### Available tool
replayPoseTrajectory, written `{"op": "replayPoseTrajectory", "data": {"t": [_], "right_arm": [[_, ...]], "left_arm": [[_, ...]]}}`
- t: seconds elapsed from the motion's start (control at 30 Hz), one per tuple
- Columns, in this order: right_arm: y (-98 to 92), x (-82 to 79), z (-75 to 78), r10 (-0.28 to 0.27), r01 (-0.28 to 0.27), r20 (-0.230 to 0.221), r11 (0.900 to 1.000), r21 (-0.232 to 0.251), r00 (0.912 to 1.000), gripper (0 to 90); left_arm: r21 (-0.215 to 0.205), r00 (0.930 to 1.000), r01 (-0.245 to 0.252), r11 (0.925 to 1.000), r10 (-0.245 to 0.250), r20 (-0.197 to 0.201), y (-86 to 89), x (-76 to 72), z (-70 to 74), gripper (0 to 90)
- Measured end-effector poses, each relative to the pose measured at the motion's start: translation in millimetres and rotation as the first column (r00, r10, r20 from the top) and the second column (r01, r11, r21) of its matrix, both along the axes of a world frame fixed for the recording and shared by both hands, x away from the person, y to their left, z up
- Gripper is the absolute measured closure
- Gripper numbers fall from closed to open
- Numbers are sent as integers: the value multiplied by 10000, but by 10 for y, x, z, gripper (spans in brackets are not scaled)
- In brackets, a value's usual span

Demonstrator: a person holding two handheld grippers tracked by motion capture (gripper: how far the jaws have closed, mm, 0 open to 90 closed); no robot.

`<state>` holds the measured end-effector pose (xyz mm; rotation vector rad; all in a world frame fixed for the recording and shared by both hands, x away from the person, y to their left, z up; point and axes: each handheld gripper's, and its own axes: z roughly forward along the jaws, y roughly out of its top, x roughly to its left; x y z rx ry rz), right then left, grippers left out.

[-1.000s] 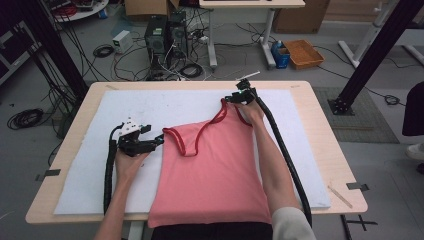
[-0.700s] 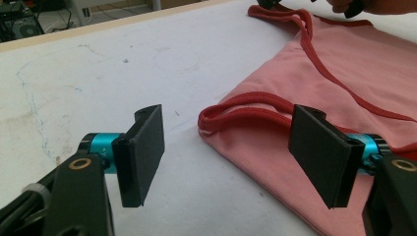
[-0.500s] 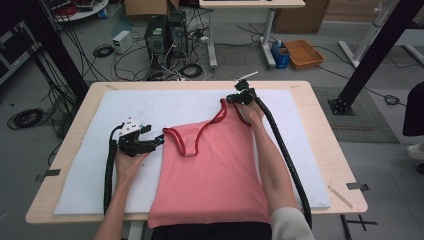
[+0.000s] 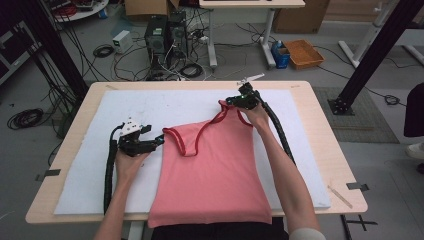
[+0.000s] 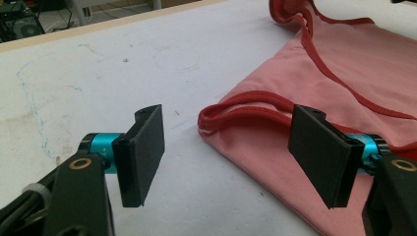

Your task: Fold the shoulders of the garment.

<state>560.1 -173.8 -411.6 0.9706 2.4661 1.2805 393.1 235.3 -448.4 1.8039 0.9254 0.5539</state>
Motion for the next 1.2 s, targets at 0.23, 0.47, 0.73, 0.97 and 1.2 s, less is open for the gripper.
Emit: {"op": "replayPoseTrajectory", "data": {"t": [0.23,0.47,0.73,0.97,1.2], "right_arm": [[-88,-449,40,949,-949,-37,9955,-50,9955,851],[-136,-871,-62,1716,-1721,-274,9849,-170,9848,851],[-195,-1357,-166,2494,-2497,-503,9683,0,9671,850],[-294,-1593,-228,2697,-2703,-583,9628,-30,9612,847],[-338,-1639,-360,2581,-2609,-838,9651,-243,9625,829]], "left_arm": [[-20,10000,-9,10000,9,-7,0,-2,0,300],[-38,10000,-19,10000,19,-9,4,-1,0,300],[-29,10000,21,10000,-21,-11,1,0,0,301],[87,10000,68,9999,-67,-18,-13,3,1,306],[86,9997,192,9998,-193,127,-15,-11,5,348]]}}
